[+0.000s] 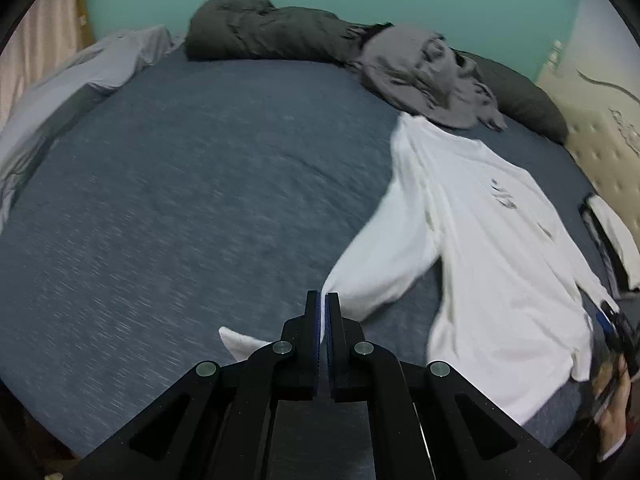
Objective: Fold clothes
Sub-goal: 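Grasp the sleeve cuff with the left gripper, pull it outward, release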
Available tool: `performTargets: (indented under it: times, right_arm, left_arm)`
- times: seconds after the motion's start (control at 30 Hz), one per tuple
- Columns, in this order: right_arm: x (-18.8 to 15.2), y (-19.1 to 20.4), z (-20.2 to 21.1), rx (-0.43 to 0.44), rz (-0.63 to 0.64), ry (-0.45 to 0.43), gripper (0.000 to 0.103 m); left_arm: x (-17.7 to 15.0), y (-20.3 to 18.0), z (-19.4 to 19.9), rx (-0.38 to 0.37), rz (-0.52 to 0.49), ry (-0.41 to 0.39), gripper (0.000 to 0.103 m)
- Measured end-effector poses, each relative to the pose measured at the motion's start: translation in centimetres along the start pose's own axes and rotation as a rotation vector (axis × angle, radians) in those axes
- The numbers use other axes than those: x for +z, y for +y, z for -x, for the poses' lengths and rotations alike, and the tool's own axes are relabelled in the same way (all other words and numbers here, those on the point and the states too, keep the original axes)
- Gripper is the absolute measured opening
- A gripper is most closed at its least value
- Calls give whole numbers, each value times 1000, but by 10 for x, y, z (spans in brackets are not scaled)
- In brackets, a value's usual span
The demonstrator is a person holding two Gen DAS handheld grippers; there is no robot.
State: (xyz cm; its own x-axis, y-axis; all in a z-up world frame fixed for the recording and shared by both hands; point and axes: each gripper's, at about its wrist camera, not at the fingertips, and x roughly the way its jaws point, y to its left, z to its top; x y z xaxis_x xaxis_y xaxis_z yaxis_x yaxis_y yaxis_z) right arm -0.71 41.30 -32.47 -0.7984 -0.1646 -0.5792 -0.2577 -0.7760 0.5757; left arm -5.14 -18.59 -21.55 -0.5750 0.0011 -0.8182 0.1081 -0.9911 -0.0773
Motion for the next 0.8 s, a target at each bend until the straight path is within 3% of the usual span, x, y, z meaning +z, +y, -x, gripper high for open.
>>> performTargets:
  times: [0.37, 0.5, 0.8]
  right_arm:
    - [2, 3, 0, -21, 20, -22, 46]
    - [2, 5, -1, -21, 35, -23, 46]
    - [5, 7, -5, -34, 49, -27, 46]
  left_arm:
    - [82, 64, 9, 214, 35, -63, 2]
    - [110, 86, 6, 257, 57, -80, 2]
    - [140, 145, -21, 355, 207, -94, 2]
